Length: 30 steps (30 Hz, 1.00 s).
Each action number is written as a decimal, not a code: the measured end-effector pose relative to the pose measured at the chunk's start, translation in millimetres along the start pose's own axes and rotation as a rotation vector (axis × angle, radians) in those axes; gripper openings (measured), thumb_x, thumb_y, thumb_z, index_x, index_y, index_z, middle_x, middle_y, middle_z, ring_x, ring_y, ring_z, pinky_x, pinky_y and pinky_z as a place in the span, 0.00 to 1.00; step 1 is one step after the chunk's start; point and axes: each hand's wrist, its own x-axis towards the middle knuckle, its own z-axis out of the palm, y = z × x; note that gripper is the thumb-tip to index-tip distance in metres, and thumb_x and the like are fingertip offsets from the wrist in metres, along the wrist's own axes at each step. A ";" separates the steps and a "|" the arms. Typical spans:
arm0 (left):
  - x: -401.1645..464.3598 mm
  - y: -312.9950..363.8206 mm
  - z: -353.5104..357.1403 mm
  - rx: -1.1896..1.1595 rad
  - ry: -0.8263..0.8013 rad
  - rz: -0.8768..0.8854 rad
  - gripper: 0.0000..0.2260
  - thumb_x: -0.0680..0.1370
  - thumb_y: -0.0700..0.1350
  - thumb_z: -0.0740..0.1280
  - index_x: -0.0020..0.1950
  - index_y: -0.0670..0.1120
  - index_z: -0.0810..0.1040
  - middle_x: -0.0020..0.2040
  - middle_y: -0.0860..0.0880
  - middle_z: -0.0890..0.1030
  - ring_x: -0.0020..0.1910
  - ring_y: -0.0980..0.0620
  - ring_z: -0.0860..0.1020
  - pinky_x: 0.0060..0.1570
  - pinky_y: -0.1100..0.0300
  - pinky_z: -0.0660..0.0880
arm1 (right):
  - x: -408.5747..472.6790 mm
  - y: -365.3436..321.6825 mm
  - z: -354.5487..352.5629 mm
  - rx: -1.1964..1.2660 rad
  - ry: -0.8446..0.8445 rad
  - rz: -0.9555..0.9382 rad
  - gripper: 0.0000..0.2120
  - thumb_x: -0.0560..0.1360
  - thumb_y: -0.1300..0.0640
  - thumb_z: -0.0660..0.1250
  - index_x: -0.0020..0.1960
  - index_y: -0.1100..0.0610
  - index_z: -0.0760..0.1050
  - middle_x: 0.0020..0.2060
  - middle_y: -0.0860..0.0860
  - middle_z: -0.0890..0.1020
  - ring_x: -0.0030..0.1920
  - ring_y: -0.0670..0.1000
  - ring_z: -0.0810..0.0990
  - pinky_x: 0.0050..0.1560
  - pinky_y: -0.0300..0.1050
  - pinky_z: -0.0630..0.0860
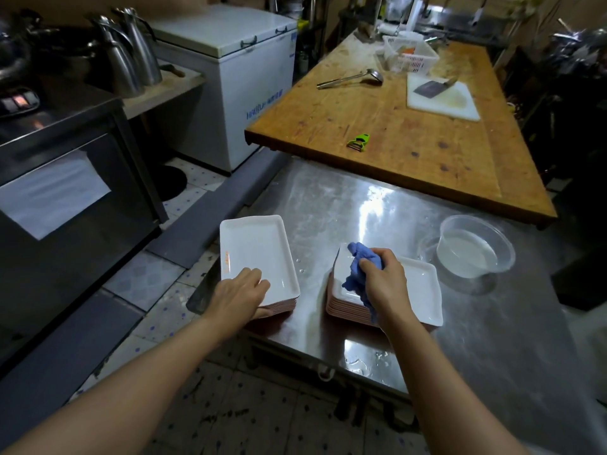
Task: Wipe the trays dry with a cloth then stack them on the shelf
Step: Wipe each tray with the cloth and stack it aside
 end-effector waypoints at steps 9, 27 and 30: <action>10.3 -7.8 13.9 -0.018 -0.132 -0.145 0.24 0.76 0.66 0.55 0.54 0.47 0.72 0.55 0.50 0.71 0.55 0.50 0.69 0.38 0.57 0.66 | -6.5 -6.3 -4.7 0.089 0.037 0.056 0.06 0.76 0.64 0.57 0.50 0.55 0.69 0.41 0.59 0.79 0.34 0.56 0.79 0.26 0.41 0.64; 71.4 111.0 -129.8 -1.441 -0.453 -0.275 0.12 0.76 0.43 0.66 0.59 0.48 0.71 0.54 0.46 0.79 0.45 0.52 0.82 0.35 0.61 0.72 | -47.3 -63.5 -80.6 0.096 0.301 -0.215 0.07 0.73 0.67 0.67 0.40 0.58 0.72 0.38 0.54 0.77 0.41 0.51 0.76 0.42 0.42 0.72; 72.2 134.1 -142.7 -1.614 -0.653 -0.295 0.09 0.79 0.46 0.62 0.57 0.46 0.71 0.52 0.41 0.80 0.36 0.49 0.84 0.28 0.63 0.74 | -53.4 -71.1 -101.6 0.037 0.390 -0.247 0.08 0.71 0.65 0.70 0.39 0.58 0.72 0.37 0.54 0.77 0.38 0.49 0.77 0.40 0.43 0.75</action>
